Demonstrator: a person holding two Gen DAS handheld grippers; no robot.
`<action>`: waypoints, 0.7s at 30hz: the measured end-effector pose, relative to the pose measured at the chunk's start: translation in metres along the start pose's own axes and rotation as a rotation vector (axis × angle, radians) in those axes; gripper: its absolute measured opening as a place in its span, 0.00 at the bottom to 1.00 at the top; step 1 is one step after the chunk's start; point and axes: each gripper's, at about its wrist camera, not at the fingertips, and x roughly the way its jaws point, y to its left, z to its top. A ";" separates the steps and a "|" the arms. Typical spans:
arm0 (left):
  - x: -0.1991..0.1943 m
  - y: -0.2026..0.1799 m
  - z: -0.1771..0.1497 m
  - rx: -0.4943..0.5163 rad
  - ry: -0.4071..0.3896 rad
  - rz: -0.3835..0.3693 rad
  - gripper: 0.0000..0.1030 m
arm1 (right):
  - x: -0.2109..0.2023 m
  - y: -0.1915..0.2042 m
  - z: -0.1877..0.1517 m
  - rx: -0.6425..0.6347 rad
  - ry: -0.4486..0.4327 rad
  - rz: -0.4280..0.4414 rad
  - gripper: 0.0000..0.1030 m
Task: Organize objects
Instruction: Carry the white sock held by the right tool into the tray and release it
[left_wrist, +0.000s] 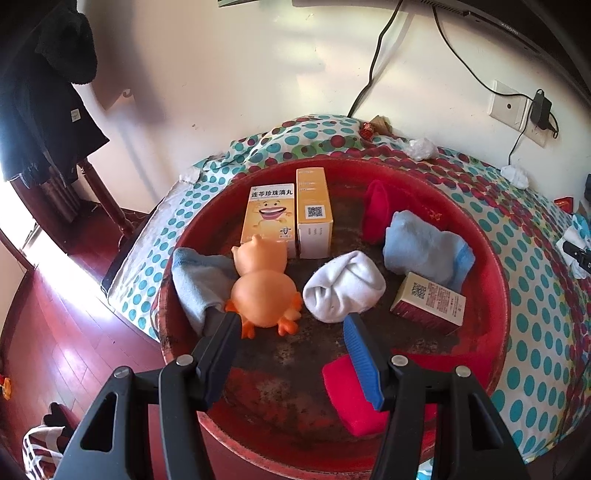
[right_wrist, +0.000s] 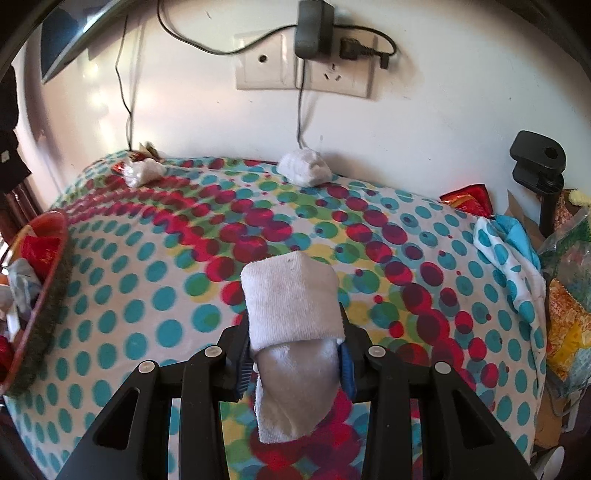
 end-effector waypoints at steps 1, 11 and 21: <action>0.000 0.000 0.000 0.003 0.002 0.001 0.57 | -0.003 0.004 0.001 -0.004 -0.002 0.010 0.34; -0.002 0.000 -0.002 0.002 0.014 -0.017 0.57 | -0.037 0.065 0.019 -0.087 -0.049 0.123 0.34; -0.006 0.011 -0.001 -0.050 0.004 -0.026 0.57 | -0.064 0.153 0.029 -0.245 -0.081 0.250 0.34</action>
